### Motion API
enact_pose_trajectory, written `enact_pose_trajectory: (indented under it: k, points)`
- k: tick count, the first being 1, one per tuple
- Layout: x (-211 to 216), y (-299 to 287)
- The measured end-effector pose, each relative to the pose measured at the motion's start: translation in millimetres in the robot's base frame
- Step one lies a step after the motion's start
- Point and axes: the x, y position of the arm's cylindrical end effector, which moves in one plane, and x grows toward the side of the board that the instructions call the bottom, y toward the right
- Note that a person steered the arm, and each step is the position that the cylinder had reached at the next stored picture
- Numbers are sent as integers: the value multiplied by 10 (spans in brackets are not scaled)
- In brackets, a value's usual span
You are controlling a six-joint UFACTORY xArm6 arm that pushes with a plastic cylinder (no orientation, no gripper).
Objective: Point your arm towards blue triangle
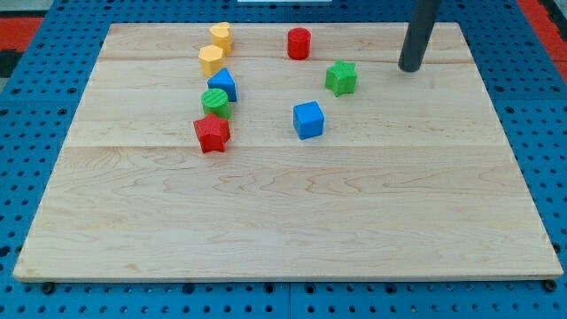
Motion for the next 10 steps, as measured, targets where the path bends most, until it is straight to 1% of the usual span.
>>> enact_pose_trajectory:
  k: [1,2,4,7,8,10]
  points:
    - [-545,-203]
    - [-728,-758]
    - [-728,-753]
    - [-850,-428]
    - [-860,-605]
    - [-840,-2069]
